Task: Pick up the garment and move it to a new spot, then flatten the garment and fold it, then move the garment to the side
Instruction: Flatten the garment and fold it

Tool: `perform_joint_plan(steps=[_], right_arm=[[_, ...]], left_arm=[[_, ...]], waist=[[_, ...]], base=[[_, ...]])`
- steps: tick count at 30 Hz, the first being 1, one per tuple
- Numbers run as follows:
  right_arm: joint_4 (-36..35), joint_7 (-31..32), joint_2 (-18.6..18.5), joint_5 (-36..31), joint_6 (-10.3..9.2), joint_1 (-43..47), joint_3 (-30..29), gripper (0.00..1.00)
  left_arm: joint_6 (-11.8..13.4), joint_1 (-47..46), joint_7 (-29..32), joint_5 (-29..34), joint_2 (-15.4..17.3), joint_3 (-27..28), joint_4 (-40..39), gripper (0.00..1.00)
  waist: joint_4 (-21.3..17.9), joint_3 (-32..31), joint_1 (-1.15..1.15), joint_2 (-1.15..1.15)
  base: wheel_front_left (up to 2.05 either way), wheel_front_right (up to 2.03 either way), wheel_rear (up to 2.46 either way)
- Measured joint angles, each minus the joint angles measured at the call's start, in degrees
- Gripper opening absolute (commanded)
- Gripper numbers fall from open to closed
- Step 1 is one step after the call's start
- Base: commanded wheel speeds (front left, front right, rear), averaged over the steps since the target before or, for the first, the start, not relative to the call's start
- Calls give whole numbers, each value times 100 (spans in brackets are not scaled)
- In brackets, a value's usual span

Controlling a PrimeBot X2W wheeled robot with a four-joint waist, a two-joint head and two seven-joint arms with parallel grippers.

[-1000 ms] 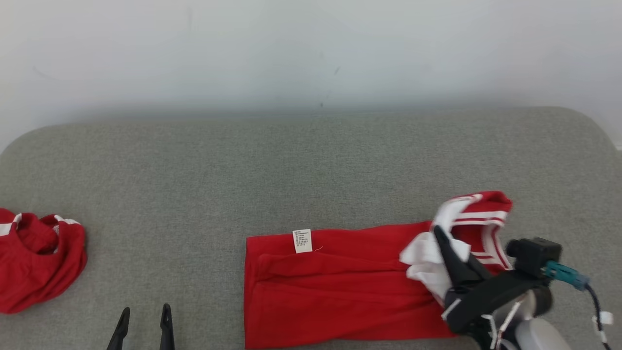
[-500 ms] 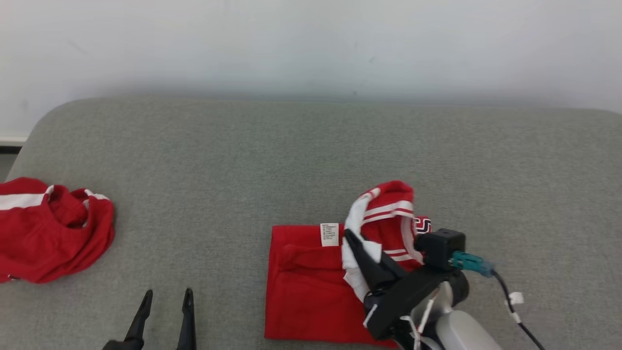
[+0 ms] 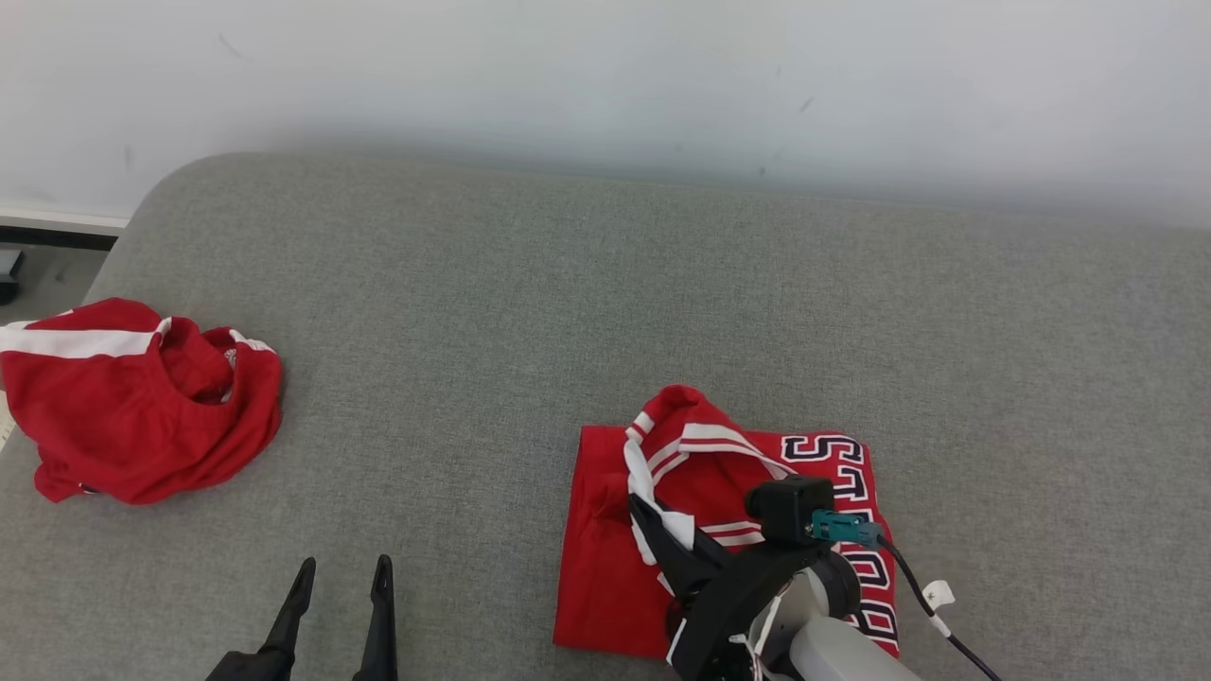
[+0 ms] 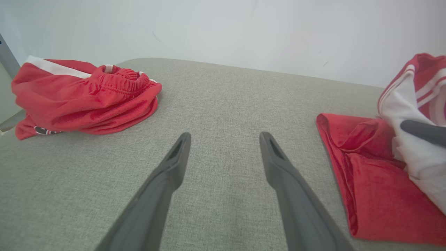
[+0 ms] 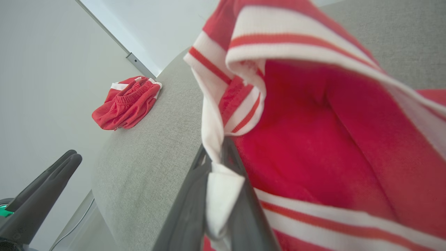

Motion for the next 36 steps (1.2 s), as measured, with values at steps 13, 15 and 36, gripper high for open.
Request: perform_joint_plan(steps=[13,15,36], right_arm=[[-123,-766,-1,489,0,-333,621,100],[-404,-871,-103,488,0,-312,534,100],[-1991,-757,-767,-442,0,1530,-1078,100]], left_arm=[[0,53,0,-41,0,152,57,100],[0,68,0,-40,-1,172,54,100],[-33,253,0,21,0,304,-33,100]], waist=[[-146,-175,0,0],[-190,-214,0,0],[-404,-275,0,0]], base=[[0,0,0],[0,0,0],[0,0,0]])
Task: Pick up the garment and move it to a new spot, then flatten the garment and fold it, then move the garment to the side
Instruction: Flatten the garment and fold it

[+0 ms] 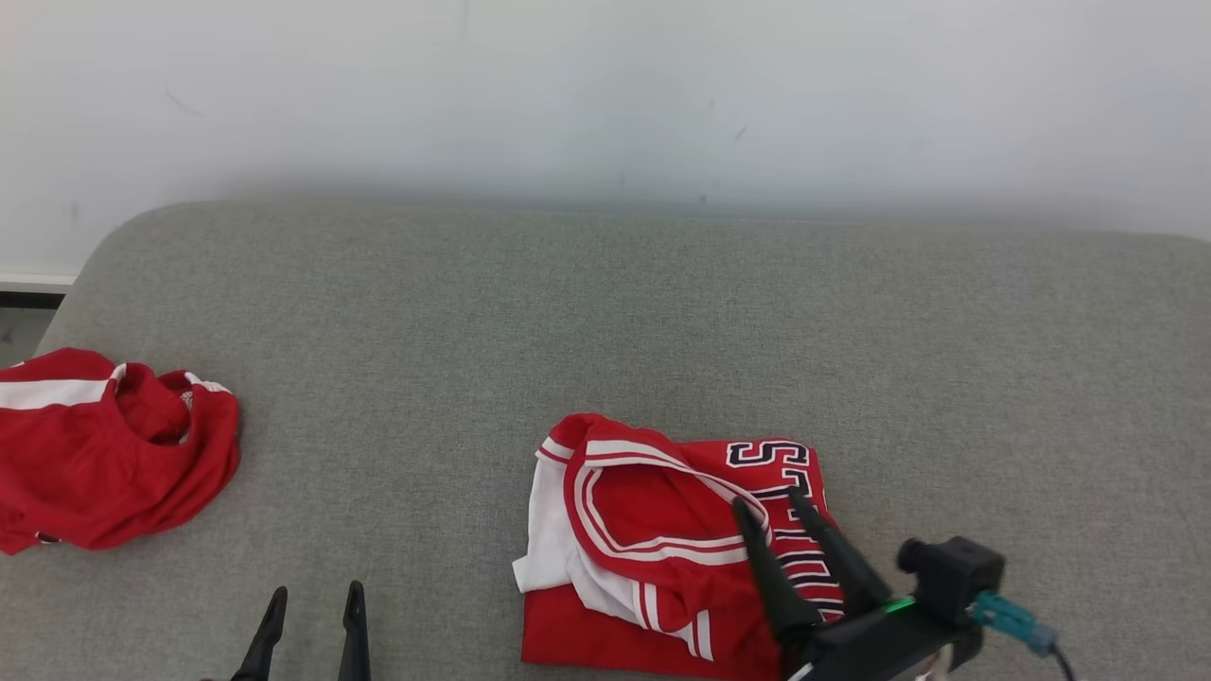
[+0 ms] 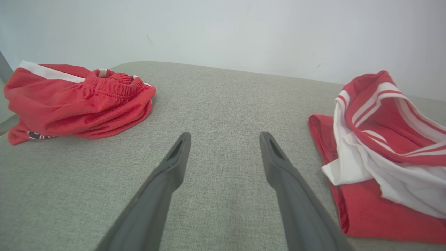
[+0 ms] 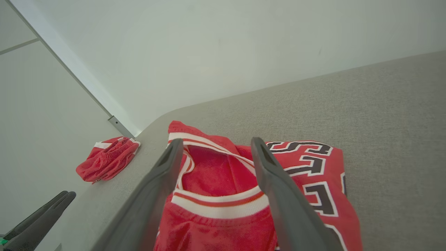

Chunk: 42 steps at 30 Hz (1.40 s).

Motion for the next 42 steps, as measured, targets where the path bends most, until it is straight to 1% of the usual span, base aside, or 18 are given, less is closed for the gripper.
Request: perform_joint_plan(steps=[2,6,10,11,12,13,14,15,20,23,25,28,31,35,36,37,40,42], right_arm=[[33,93,145,-92,0,12,204,100],[189,187,266,-178,0,0,444,100],[437,283,357,-282,0,-55,498,100],[536,345,364,-323,0,-70,504,97],[604,371,371,-361,0,-83,513,83],[690,394,397,-401,0,-123,517,57],[770,412,409,-458,0,-173,517,21],[829,424,419,-514,0,-211,523,0],[947,323,481,-593,0,-303,539,0],[880,231,510,-591,0,-370,703,0],[723,159,489,-582,0,-396,932,0],[521,90,396,-581,0,-392,1452,0],[424,27,308,-525,0,-375,1863,0],[555,-73,322,-316,0,-377,2257,0],[634,-94,344,-260,0,-385,2330,24],[708,-148,367,-232,0,-400,2370,100],[857,-274,426,-102,0,-527,2370,100],[816,-323,447,-66,0,-597,2305,100]], left_arm=[[-1,-10,0,1,0,-15,4,100],[-1,-41,0,7,-1,-34,24,100],[-2,-81,0,7,-1,-43,49,100],[-3,-81,0,4,-1,-41,55,100],[-7,-82,0,-1,0,-36,58,100],[-9,-83,0,-2,0,-31,60,100],[-9,-86,0,-2,0,-33,60,100],[-9,-88,0,-4,0,-32,64,100],[-9,-99,0,-23,0,-30,76,100],[-10,-103,0,-30,0,-25,79,100],[-10,-107,0,-43,0,-22,82,100],[-10,-107,0,-52,1,-18,84,100],[-10,-113,0,-65,-1,-32,91,100],[-10,-138,0,-87,0,-38,94,100],[-10,-140,0,-88,0,-42,96,100],[-10,-140,0,-90,-1,-41,97,100],[-10,-150,0,-94,-2,-57,100,100],[-10,-153,0,-103,0,-46,97,100]], waist=[[28,5,0,0],[93,9,0,0],[173,25,0,0],[193,32,0,0],[210,39,0,0],[226,47,0,0],[240,54,0,0],[252,61,0,0],[287,80,0,0],[296,89,0,0],[299,93,0,0],[294,97,0,0],[297,106,0,0],[295,114,0,0],[290,115,0,0],[285,116,0,0],[279,116,0,0],[272,114,0,0]], base=[[0,0,0],[0,0,0],[0,0,0],[0,0,0],[0,0,0],[0,0,0],[0,0,0],[0,0,0],[0,0,0],[0,0,0],[0,0,0],[0,0,0],[0,0,0],[0,0,0],[0,0,0],[0,0,0],[0,0,0],[0,0,0]])
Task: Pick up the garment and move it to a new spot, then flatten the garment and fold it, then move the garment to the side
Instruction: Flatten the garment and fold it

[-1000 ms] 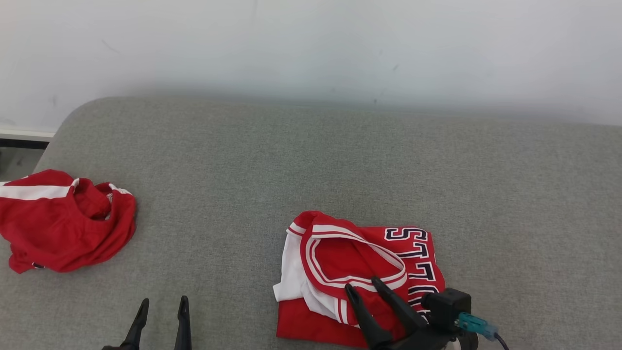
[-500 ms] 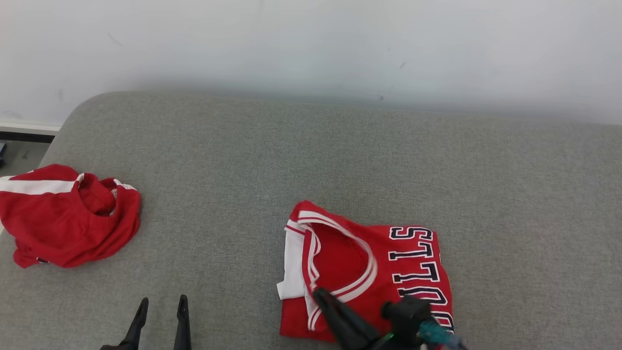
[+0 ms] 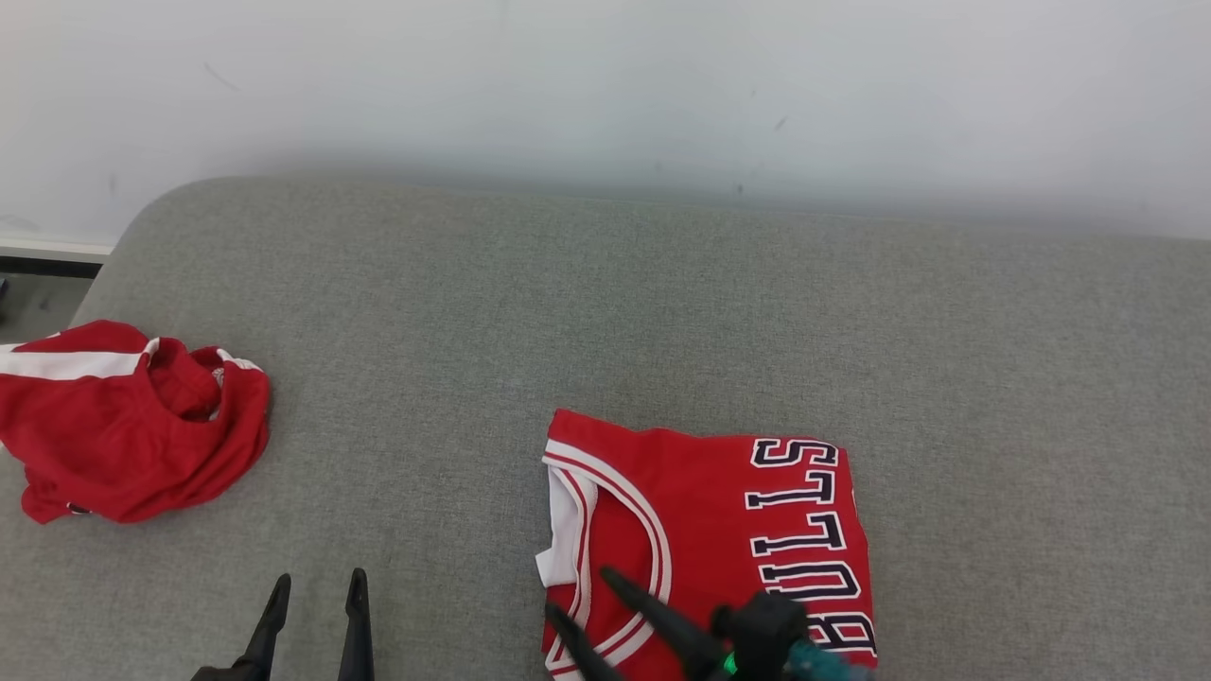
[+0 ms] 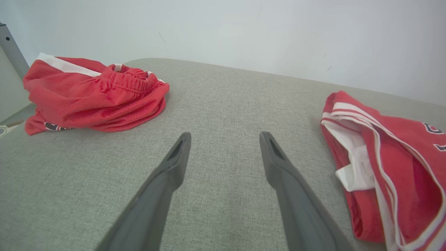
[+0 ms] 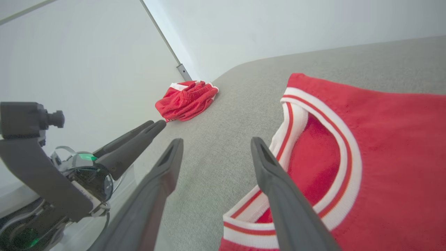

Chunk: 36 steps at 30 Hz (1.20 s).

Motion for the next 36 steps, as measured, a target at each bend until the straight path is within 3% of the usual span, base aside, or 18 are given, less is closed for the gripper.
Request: perform_joint_plan(steps=[3,13,22,27,36], right_arm=[[-311,-19,-49,10,0,-30,-382,100],[-1280,-25,-208,-801,0,558,-2800,100],[-1807,-25,20,-1547,0,1231,-4064,100],[-1972,-26,134,-1936,0,1630,-4441,100],[-1853,-25,236,-2504,0,2028,-4463,100]], left_arm=[[1,0,0,0,1,21,-11,100],[36,41,0,12,-1,53,-115,100],[68,78,0,147,-1,67,-291,100],[105,197,0,212,-2,63,-322,100],[147,311,0,319,-1,64,-358,100]], waist=[[-23,0,0,0],[-101,-6,0,0],[-249,-57,0,0],[-338,-163,0,0],[-551,-384,-1,0]], base=[[0,0,0],[0,0,0],[0,0,0],[0,0,0],[0,0,0]])
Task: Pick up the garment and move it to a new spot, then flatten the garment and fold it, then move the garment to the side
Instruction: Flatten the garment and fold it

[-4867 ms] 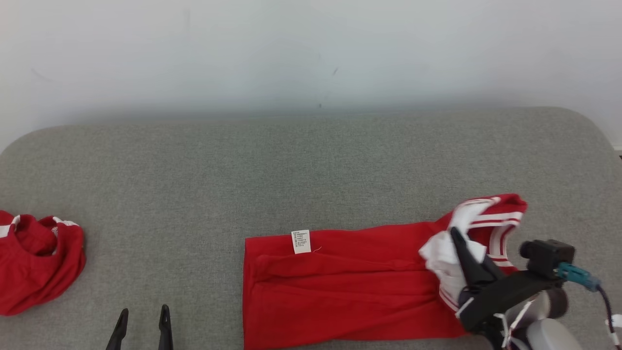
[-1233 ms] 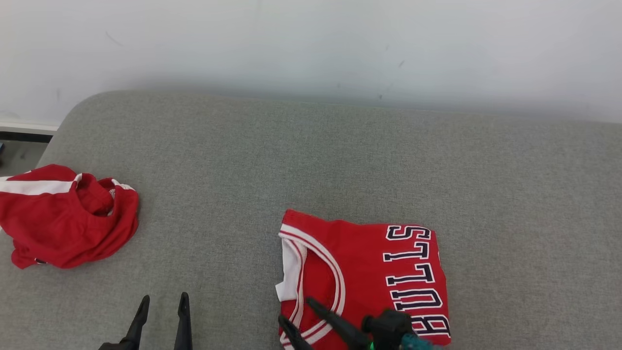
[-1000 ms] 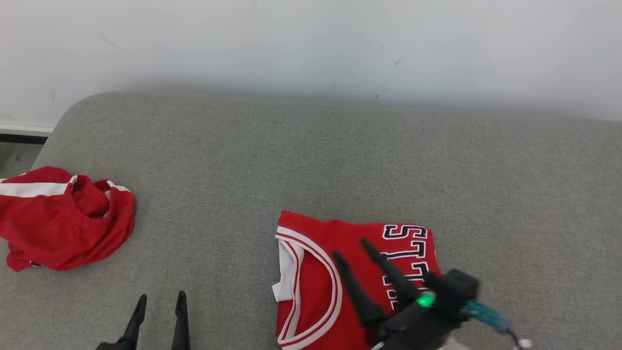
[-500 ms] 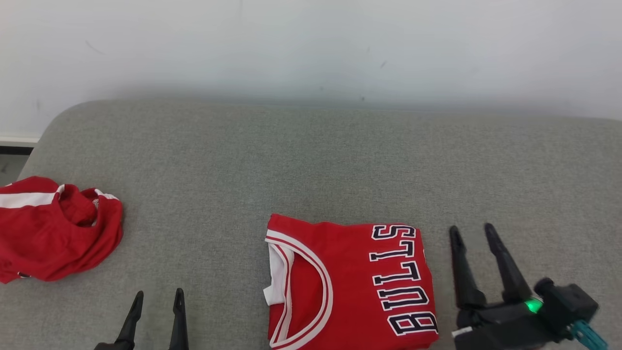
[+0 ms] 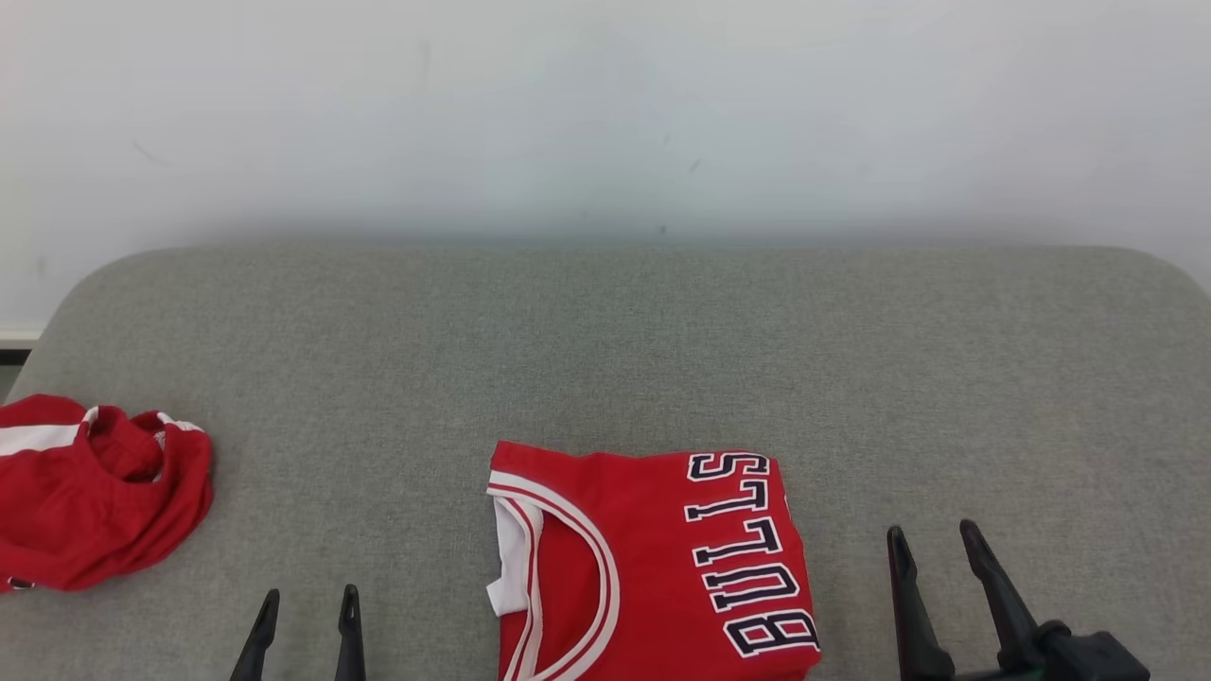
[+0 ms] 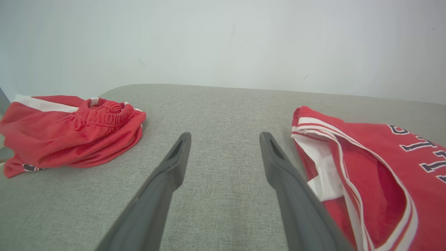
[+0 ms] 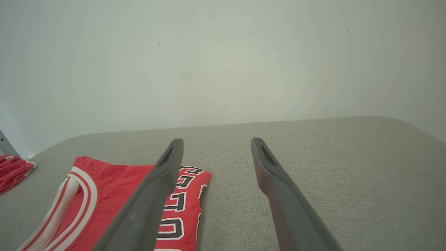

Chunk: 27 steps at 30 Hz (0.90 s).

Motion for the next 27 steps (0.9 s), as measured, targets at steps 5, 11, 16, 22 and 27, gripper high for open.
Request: perform_joint_plan(steps=[5,11,16,22,27], right_arm=[[92,0,48,-112,0,113,-105,100],[165,0,79,-142,0,201,-129,100],[274,0,83,-112,0,246,-118,100],[354,0,86,-71,0,252,-120,100],[412,0,86,-70,0,239,-121,100]], left_arm=[[25,14,0,71,0,-34,-14,100],[51,71,0,96,0,-74,-4,100],[57,88,0,147,0,-99,1,100],[74,88,0,223,0,-100,-5,100],[85,83,0,249,0,-101,-2,100]], waist=[[-68,-69,0,0],[-126,-117,0,0],[-188,-125,0,0],[-237,-102,1,0],[-247,-72,1,0]], base=[[0,0,0],[0,0,0],[0,0,0],[0,0,0],[0,0,0]])
